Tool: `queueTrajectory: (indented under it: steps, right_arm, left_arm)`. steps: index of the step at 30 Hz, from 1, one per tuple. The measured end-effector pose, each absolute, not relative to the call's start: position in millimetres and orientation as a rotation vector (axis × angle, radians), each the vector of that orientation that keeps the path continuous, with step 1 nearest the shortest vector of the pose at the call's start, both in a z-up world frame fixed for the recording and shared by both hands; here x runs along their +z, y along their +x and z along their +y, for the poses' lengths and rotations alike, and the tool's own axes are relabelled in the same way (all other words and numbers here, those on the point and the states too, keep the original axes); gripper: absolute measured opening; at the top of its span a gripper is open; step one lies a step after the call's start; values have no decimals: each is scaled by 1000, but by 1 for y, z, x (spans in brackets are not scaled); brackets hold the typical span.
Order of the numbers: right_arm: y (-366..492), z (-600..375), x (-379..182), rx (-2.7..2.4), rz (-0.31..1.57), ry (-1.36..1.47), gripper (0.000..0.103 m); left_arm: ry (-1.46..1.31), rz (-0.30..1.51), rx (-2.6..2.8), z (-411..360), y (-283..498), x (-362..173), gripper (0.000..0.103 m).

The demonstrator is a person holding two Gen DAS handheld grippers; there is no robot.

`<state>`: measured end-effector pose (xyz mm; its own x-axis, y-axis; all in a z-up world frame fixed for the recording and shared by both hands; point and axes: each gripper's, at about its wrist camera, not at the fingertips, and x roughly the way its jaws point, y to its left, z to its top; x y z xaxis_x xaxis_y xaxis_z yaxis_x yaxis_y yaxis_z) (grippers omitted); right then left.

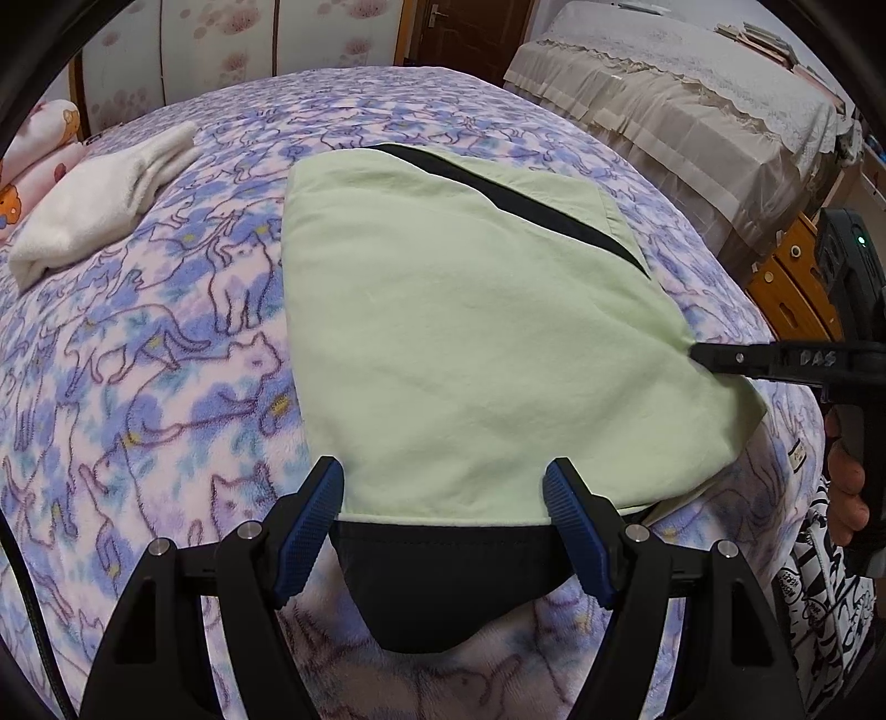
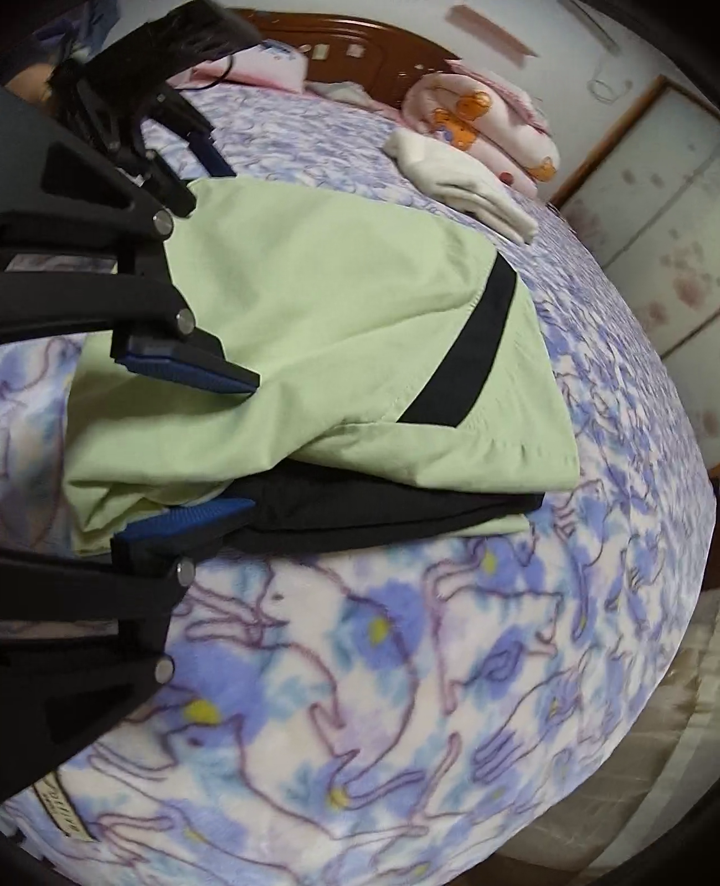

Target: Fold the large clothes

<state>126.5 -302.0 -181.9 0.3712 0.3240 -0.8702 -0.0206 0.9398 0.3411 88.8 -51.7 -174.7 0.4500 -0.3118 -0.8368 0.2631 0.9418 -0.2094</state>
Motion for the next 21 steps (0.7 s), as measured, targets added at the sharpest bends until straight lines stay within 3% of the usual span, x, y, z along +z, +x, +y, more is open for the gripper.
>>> queueTrajectory:
  steps: [6, 11, 16, 19, 20, 21]
  right_arm:
    - [85, -314, -144, 142, 1038, 285, 1]
    - [83, -318, -199, 125, 1157, 317, 1]
    - [90, -315, -177, 147, 1110, 336, 7]
    - [101, -316, -152, 175, 1080, 316, 23]
    - [109, -318, -145, 179, 1057, 311, 35]
    - [115, -319, -141, 174, 1043, 308, 41]
  left_arm:
    - [-109, 1041, -459, -55, 80, -161, 72]
    - [-5, 1033, -436, -72, 75, -180, 72]
    - [23, 1044, -475, -69, 73, -164, 73]
    - [-49, 1033, -493, -53, 85, -147, 73]
    - [-61, 1024, -488, -50, 90, -143, 74]
    - [-77, 1010, -475, -44, 100, -139, 74]
